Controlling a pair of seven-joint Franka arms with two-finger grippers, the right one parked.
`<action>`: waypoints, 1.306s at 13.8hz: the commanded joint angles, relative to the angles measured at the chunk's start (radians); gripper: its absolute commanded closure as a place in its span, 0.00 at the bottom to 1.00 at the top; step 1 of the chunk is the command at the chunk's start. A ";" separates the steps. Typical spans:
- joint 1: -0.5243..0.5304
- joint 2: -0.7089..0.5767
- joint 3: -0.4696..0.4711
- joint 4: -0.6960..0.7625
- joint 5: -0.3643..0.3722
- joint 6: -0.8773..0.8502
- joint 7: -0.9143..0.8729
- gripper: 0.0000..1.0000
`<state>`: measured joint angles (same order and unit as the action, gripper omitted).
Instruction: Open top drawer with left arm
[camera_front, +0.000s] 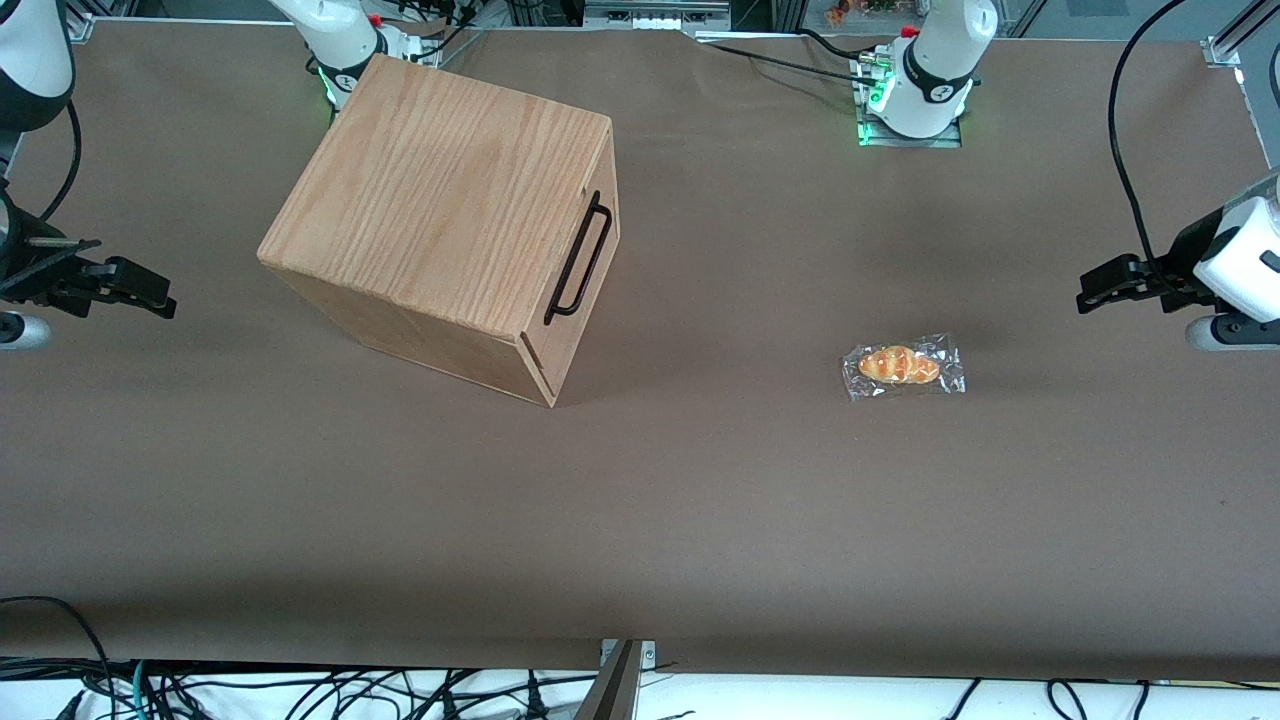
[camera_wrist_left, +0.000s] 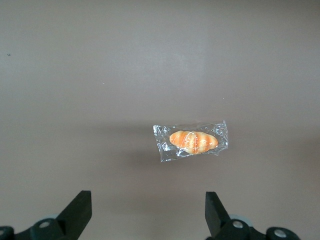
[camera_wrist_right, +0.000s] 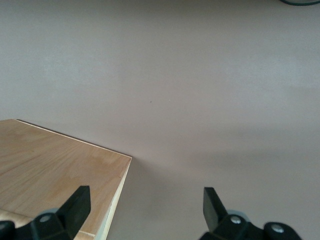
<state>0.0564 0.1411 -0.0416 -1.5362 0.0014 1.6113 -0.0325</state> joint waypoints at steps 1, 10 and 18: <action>0.000 0.015 -0.004 0.033 0.014 -0.013 0.008 0.00; -0.013 0.015 -0.061 0.033 -0.029 -0.045 -0.003 0.00; -0.016 0.015 -0.317 0.033 -0.069 -0.057 -0.236 0.00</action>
<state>0.0368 0.1430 -0.3176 -1.5360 -0.0519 1.5786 -0.2108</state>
